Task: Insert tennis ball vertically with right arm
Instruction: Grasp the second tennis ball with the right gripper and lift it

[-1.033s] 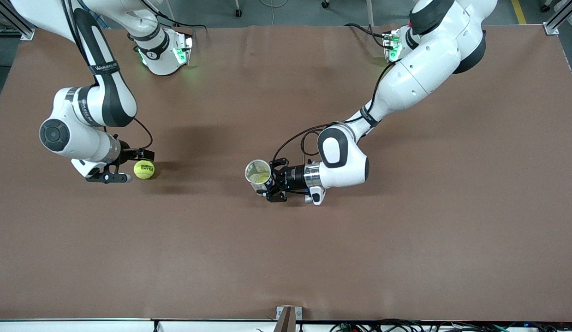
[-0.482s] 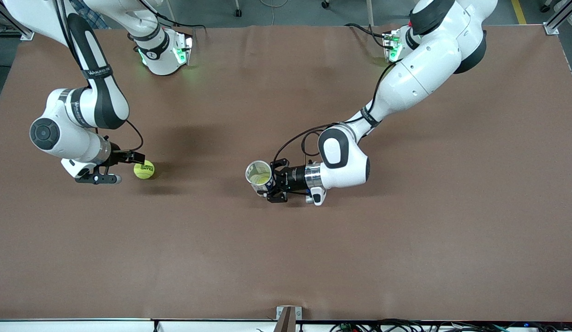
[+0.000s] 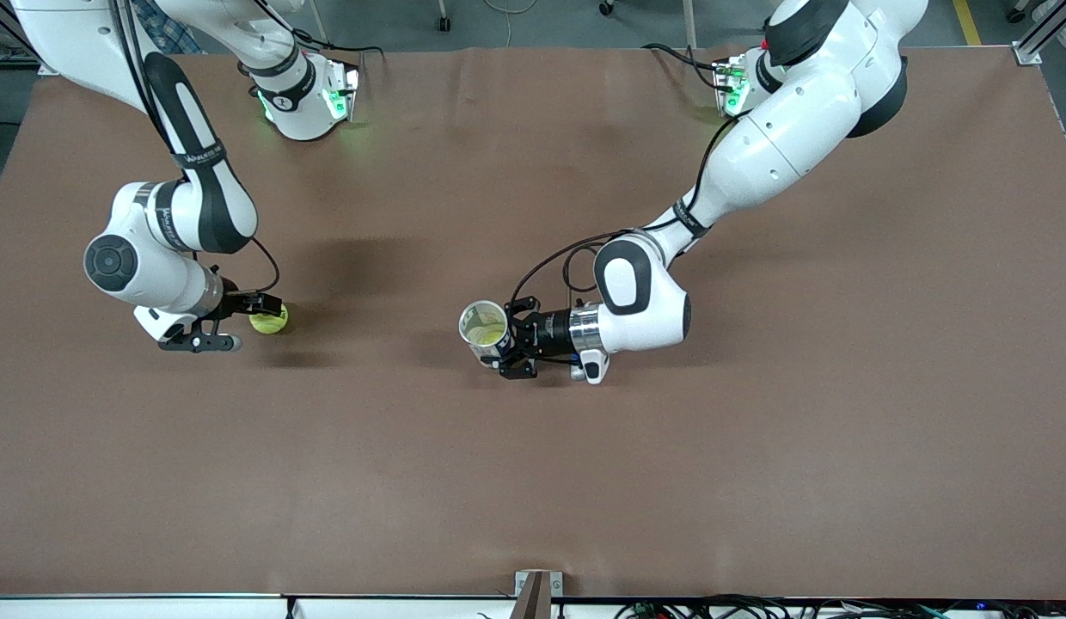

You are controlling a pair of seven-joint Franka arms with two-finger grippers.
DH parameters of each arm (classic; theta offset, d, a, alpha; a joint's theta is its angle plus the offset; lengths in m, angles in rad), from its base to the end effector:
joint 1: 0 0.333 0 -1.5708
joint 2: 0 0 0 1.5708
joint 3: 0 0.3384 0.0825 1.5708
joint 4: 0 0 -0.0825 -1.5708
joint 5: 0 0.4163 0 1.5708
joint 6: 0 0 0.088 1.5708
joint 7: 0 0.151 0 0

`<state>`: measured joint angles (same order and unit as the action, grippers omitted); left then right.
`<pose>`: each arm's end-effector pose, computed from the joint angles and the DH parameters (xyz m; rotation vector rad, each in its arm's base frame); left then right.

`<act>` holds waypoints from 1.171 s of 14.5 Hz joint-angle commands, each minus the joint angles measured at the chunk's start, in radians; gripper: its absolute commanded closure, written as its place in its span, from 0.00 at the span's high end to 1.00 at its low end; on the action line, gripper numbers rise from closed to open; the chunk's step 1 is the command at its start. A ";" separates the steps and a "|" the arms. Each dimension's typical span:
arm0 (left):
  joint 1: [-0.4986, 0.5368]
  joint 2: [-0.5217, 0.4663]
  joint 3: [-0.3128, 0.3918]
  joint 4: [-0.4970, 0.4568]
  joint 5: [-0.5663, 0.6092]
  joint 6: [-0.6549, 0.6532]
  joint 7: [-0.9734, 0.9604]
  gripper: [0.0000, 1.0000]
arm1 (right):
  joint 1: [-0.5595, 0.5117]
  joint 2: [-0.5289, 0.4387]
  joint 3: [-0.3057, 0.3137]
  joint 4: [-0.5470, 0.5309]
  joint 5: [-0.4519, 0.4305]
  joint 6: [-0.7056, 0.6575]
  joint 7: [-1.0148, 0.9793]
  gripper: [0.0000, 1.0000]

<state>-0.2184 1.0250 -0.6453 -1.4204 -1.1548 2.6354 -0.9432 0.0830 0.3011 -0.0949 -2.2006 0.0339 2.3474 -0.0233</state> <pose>0.6068 -0.5350 0.1492 1.5759 1.4428 -0.9483 0.5578 -0.0069 0.1850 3.1290 -0.0190 -0.2394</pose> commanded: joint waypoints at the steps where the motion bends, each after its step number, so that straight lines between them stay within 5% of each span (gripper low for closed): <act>1: 0.002 0.000 -0.002 -0.005 -0.028 -0.006 0.015 0.69 | -0.005 0.021 0.007 -0.013 -0.011 0.039 -0.006 1.00; 7: -0.001 0.015 -0.002 -0.003 -0.042 -0.006 0.030 0.69 | -0.002 0.075 0.011 -0.013 -0.009 0.087 -0.006 0.99; 14: -0.007 0.013 -0.002 -0.003 -0.075 -0.006 0.060 0.69 | 0.015 0.079 0.012 -0.011 -0.009 0.076 -0.006 0.44; 17: -0.007 0.013 -0.002 -0.003 -0.075 -0.006 0.060 0.69 | 0.056 0.032 0.012 0.022 -0.009 -0.040 0.003 0.39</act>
<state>-0.2238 1.0392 -0.6452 -1.4283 -1.2006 2.6354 -0.9084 0.1081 0.3820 -0.0840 -2.1923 0.0336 2.3863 -0.0272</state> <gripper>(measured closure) 0.304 0.330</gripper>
